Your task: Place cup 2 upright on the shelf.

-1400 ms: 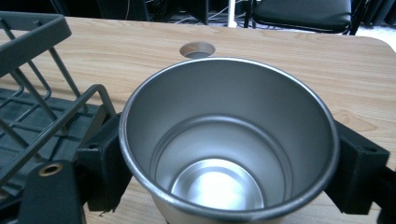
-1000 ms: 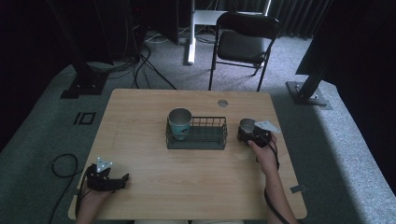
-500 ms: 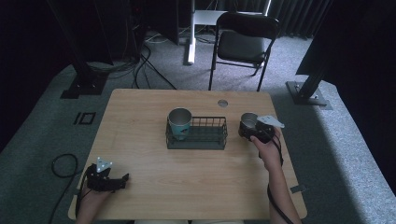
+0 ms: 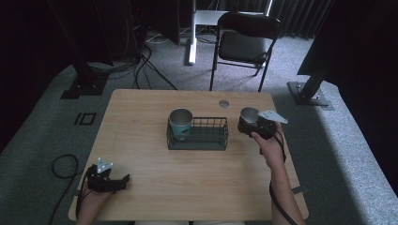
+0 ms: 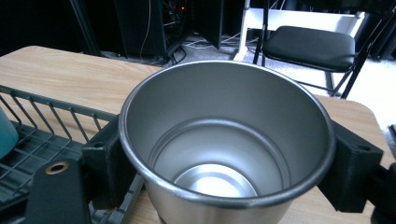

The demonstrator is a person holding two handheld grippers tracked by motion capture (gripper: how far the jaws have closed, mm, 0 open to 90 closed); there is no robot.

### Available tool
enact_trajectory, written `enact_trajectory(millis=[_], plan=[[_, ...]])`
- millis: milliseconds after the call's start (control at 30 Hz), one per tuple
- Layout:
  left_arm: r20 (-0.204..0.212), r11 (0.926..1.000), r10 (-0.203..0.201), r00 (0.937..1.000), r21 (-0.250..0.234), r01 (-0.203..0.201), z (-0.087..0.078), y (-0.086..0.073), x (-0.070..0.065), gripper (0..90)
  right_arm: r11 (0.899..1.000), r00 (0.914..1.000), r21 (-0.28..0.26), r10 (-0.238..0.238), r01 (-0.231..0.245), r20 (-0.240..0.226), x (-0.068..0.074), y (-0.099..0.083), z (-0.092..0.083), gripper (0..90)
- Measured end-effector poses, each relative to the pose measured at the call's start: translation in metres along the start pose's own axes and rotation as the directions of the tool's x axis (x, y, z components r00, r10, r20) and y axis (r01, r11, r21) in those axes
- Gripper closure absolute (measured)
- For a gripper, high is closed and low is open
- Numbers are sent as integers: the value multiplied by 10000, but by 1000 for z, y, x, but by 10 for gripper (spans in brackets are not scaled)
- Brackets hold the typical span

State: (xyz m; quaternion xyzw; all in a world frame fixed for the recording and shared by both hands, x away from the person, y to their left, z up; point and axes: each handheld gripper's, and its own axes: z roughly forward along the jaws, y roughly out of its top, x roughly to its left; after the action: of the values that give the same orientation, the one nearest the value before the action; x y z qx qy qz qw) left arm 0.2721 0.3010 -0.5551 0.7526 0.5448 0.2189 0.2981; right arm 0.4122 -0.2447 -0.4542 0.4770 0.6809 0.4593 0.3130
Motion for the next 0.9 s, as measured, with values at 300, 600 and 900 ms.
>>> enact_trajectory(millis=[300, 600, 900], plan=[[-1, 10000, 7, 10000, 3, -7, 0, 0, 0, 4, 9996, 9994, -261, -138, 129, -326, 10, 16, -4, 183], [0, 10000, -1, 10000, 2, 1, 0, 0, 0, 4, 9982, 9969, -428, -458, 431, -640, 27, 32, -4, 183], [0, 10000, -3, 10000, 0, 3, 0, 0, 0, 4, 9964, 9915, -590, -679, 616, -1107, 43, 41, -2, 183]])
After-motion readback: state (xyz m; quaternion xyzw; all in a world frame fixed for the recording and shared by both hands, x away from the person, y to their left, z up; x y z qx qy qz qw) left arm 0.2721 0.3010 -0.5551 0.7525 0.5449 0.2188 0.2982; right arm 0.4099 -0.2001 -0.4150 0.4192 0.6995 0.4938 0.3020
